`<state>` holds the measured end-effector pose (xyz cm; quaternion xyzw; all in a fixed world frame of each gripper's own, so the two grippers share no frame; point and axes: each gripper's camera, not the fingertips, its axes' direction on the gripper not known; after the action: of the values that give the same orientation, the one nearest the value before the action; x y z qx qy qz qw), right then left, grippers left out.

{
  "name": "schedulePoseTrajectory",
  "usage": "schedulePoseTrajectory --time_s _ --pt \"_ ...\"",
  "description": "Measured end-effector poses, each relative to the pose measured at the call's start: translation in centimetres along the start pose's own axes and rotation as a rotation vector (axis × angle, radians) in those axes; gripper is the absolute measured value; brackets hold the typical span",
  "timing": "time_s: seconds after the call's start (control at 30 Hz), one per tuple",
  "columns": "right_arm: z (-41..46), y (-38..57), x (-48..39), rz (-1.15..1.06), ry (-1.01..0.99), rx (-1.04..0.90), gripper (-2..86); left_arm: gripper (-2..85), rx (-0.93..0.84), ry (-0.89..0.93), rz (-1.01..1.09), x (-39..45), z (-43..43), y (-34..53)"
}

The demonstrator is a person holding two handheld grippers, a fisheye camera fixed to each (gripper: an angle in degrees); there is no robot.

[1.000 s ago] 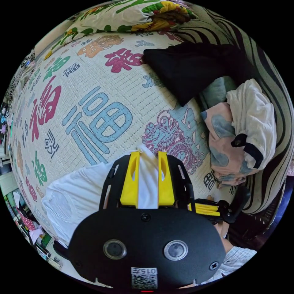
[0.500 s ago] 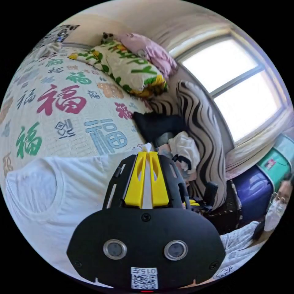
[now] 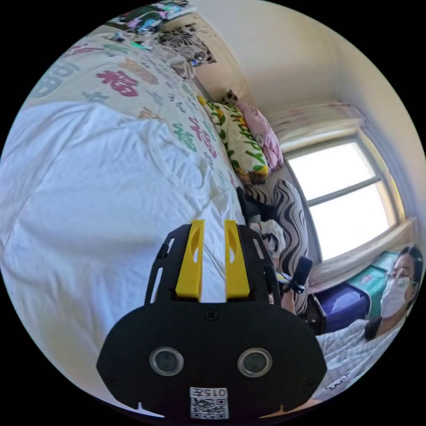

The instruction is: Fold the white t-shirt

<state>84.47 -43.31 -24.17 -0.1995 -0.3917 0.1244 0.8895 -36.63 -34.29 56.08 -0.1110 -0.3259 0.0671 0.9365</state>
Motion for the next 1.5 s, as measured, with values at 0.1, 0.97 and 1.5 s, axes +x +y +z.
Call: schedulePoseTrajectory --time_s 0.1,0.97,1.5 --pt "1.8 -1.7 0.3 0.018 0.008 0.034 -0.1 7.9 -0.132 0.033 0.094 2.1 1.3 -0.8" --pt "36.6 -30.5 -17.6 -0.234 -0.1 -0.368 10.5 11.4 0.286 -0.366 -0.136 -6.2 -33.7 5.5" --pt "52.9 -41.0 -17.6 -0.162 0.12 -0.572 -0.1 13.6 0.293 -0.283 -0.048 -6.5 -39.0 5.7"
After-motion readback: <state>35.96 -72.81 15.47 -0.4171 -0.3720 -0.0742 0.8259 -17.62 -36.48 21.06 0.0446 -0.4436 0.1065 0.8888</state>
